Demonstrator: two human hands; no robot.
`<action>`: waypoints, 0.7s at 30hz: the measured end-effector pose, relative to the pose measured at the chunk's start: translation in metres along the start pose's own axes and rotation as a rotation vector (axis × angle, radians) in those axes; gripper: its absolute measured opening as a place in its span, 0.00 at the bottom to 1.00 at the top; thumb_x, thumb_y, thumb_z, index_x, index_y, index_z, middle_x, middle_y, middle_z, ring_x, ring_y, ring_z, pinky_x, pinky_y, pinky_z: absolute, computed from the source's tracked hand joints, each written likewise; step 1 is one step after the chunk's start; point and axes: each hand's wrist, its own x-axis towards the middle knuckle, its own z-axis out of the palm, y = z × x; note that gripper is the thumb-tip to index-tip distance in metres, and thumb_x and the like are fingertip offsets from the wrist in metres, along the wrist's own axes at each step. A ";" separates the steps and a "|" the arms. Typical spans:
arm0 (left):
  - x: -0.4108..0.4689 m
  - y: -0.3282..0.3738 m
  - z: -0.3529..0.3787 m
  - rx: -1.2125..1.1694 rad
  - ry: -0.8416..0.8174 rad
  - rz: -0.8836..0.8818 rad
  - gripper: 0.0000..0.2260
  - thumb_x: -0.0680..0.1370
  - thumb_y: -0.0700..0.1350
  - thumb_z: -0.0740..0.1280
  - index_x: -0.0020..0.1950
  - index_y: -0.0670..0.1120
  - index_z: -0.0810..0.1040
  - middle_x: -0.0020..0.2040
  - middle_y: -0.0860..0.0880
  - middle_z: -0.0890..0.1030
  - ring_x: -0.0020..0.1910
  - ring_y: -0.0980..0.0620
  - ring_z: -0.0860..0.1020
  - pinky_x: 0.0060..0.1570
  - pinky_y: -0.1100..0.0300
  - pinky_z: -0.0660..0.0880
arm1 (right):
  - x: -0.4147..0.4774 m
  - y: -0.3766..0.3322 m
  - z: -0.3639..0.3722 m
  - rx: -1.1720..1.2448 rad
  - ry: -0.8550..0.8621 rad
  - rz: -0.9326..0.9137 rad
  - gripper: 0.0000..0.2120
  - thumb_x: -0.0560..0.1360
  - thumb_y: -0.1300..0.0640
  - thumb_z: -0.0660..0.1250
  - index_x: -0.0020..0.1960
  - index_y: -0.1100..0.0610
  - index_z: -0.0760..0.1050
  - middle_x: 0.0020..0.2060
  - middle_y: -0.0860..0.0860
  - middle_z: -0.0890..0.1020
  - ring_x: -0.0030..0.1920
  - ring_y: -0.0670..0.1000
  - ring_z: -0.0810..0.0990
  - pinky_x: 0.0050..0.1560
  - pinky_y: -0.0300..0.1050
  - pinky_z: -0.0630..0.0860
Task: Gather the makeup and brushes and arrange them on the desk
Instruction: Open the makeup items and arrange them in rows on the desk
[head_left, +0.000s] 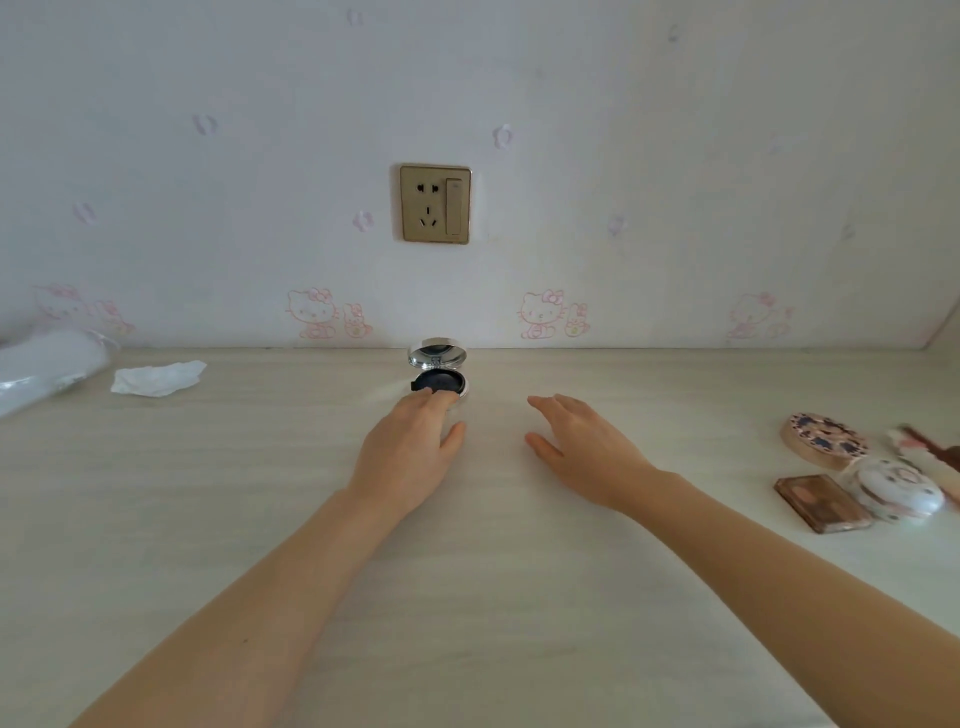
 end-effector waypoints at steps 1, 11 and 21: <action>-0.004 0.009 0.002 -0.013 -0.019 0.007 0.17 0.80 0.50 0.61 0.68 0.50 0.71 0.67 0.48 0.74 0.68 0.51 0.70 0.61 0.54 0.71 | -0.011 0.004 -0.004 -0.009 0.000 0.011 0.24 0.81 0.49 0.55 0.76 0.54 0.57 0.72 0.52 0.65 0.74 0.51 0.58 0.70 0.46 0.61; -0.037 0.117 0.039 -0.179 -0.155 0.155 0.17 0.80 0.50 0.60 0.68 0.50 0.72 0.64 0.50 0.77 0.65 0.51 0.72 0.62 0.54 0.71 | -0.124 0.064 -0.053 -0.101 0.051 0.134 0.24 0.81 0.48 0.56 0.75 0.53 0.60 0.70 0.51 0.69 0.72 0.50 0.63 0.67 0.46 0.66; -0.029 0.213 0.091 -0.325 -0.252 0.194 0.16 0.80 0.48 0.61 0.67 0.48 0.73 0.64 0.48 0.78 0.64 0.50 0.74 0.62 0.56 0.71 | -0.170 0.146 -0.102 -0.110 0.102 0.338 0.19 0.80 0.50 0.57 0.70 0.54 0.67 0.65 0.53 0.74 0.64 0.55 0.71 0.61 0.48 0.70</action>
